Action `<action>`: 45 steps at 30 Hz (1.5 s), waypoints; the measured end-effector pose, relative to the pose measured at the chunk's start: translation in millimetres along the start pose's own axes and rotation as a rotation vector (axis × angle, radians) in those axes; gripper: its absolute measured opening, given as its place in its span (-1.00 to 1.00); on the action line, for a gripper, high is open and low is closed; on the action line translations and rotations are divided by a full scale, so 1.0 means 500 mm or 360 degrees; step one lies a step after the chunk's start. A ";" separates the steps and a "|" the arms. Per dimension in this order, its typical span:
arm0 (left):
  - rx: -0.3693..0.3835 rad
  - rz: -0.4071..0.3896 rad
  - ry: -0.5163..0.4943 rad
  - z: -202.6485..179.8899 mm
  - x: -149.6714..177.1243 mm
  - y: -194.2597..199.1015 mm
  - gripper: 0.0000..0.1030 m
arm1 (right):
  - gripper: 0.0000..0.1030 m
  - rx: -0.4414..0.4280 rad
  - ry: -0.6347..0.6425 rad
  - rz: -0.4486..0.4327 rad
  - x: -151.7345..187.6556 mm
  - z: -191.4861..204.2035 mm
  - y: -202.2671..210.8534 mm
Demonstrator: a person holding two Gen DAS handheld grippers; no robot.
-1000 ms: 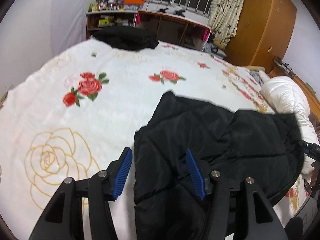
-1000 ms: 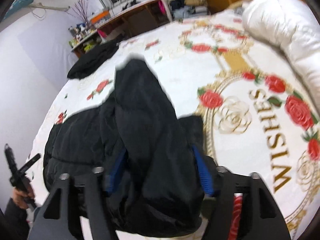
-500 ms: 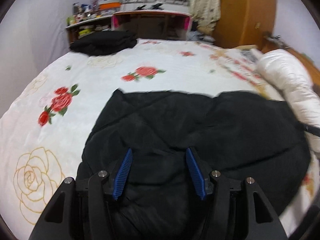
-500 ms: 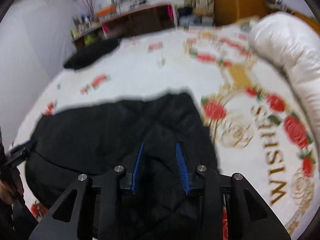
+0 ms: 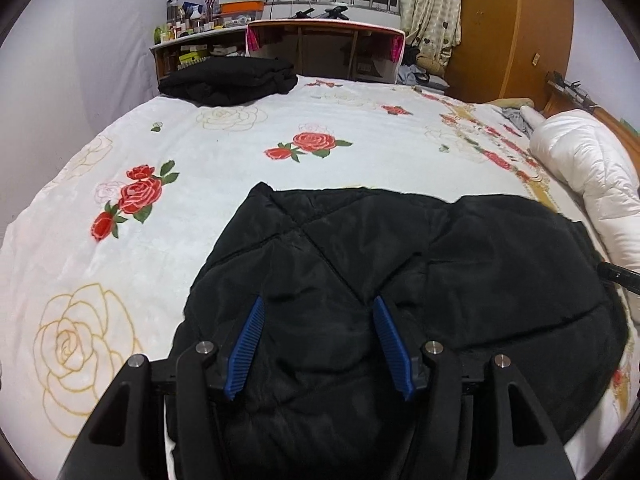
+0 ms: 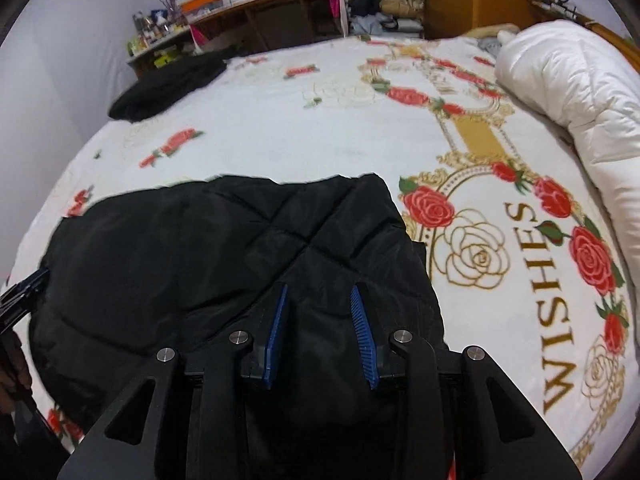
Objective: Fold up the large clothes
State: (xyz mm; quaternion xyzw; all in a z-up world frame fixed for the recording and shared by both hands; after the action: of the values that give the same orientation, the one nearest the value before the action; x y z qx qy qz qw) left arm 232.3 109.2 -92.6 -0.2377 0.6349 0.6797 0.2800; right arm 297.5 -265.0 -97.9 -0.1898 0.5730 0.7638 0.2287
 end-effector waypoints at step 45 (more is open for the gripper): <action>0.0132 0.0051 -0.0057 -0.171 0.203 0.314 0.37 | 0.24 -0.0117 0.0165 -0.0089 0.340 0.162 0.321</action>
State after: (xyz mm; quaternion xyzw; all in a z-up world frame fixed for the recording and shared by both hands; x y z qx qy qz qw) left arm 48.3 26.4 -54.1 -0.2034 0.6611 0.6615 0.2900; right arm 64.3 -203.3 -43.0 -0.2534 0.5502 0.7667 0.2127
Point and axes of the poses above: each gripper's, at about its wrist camera, not at the fingertips, and y roughly against the way its jaws point, z to its left, x to its underside, the point moved 9 cm from there along -y, roughly the way its jaws point, and after that the axes turned 12 degrees about -y, right-handed, at the moved point
